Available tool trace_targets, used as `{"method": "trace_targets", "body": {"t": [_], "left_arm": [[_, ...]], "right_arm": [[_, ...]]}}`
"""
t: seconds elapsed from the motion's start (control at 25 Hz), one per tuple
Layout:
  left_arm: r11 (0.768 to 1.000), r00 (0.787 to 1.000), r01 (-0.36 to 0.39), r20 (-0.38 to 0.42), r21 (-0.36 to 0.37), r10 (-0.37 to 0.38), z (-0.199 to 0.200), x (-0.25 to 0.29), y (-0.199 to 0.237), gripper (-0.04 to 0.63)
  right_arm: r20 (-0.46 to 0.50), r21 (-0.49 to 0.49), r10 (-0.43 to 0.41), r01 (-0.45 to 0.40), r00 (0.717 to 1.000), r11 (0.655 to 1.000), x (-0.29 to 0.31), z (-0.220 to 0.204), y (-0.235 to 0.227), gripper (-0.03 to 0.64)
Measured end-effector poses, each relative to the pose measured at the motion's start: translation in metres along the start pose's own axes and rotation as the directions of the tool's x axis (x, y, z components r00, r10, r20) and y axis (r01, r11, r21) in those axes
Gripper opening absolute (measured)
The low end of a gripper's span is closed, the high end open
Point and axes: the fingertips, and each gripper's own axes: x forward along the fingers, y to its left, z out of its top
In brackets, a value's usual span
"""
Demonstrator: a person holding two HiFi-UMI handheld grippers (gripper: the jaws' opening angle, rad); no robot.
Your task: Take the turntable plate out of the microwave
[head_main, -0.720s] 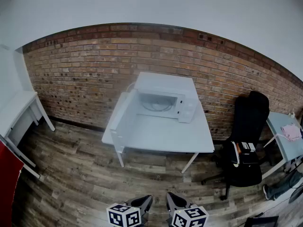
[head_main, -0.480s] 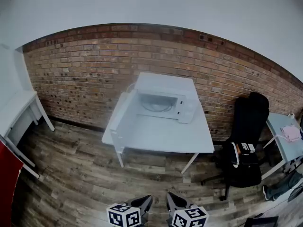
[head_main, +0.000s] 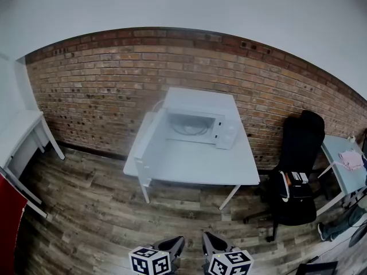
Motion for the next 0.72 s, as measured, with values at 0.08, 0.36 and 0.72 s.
{"method": "trace_targets", "body": {"t": [0.08,0.36,0.72], "left_arm": [[1.0,1.0,0.003,-0.003,0.004,-0.003,0.001,-0.002,0.003,0.009],[0.999,0.999,0.035,-0.027,0.041,-0.034,-0.001,-0.012,0.007,0.009],[0.993,0.997,0.067,-0.034,0.095,-0.064,0.001,-0.024,0.013,0.009]], "right_arm": [[-0.002,0.002,-0.013,0.013,1.0,1.0,0.001,-0.003,0.001,0.02],[0.033,-0.01,-0.056,0.056,0.998,0.998,0.001,-0.007,0.014,0.02],[0.054,0.011,-0.084,0.083,0.995,0.996,-0.004,-0.021,0.032,0.02]]}}
